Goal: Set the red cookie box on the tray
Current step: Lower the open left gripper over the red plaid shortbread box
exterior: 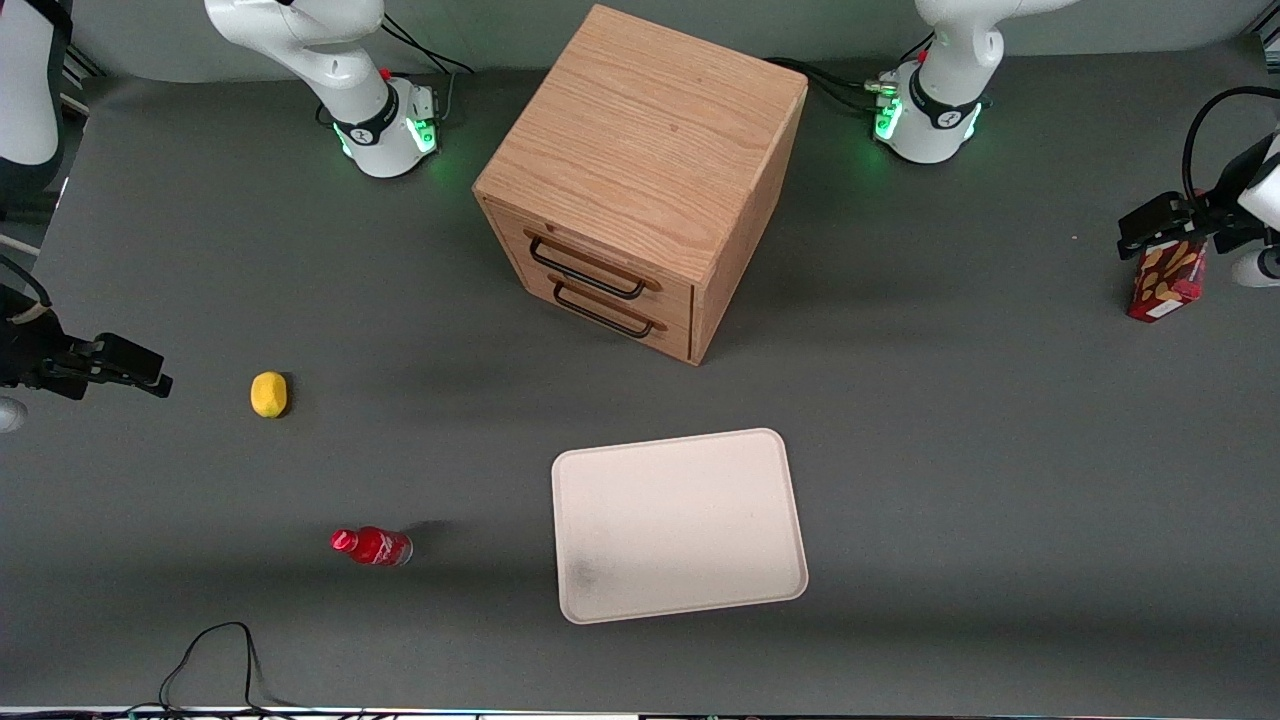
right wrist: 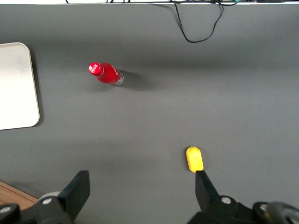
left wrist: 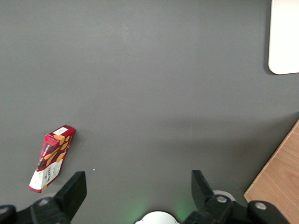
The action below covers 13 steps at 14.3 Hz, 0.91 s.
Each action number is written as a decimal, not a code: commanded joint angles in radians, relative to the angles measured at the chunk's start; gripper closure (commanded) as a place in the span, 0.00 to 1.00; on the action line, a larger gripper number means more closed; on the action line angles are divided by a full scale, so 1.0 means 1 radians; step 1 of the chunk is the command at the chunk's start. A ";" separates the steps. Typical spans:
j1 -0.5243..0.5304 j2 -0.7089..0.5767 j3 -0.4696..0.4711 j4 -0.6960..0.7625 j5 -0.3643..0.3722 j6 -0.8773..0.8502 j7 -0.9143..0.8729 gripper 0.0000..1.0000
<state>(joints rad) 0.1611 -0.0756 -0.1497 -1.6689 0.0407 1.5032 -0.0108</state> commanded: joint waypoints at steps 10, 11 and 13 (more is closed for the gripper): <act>-0.012 0.008 0.235 -0.063 0.021 -0.020 0.343 0.00; -0.012 0.014 0.290 -0.084 0.059 0.017 0.397 0.00; -0.005 0.013 0.384 -0.150 0.090 0.133 0.536 0.00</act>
<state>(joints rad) 0.1631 -0.0530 0.1529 -1.7530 0.1013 1.5494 0.4013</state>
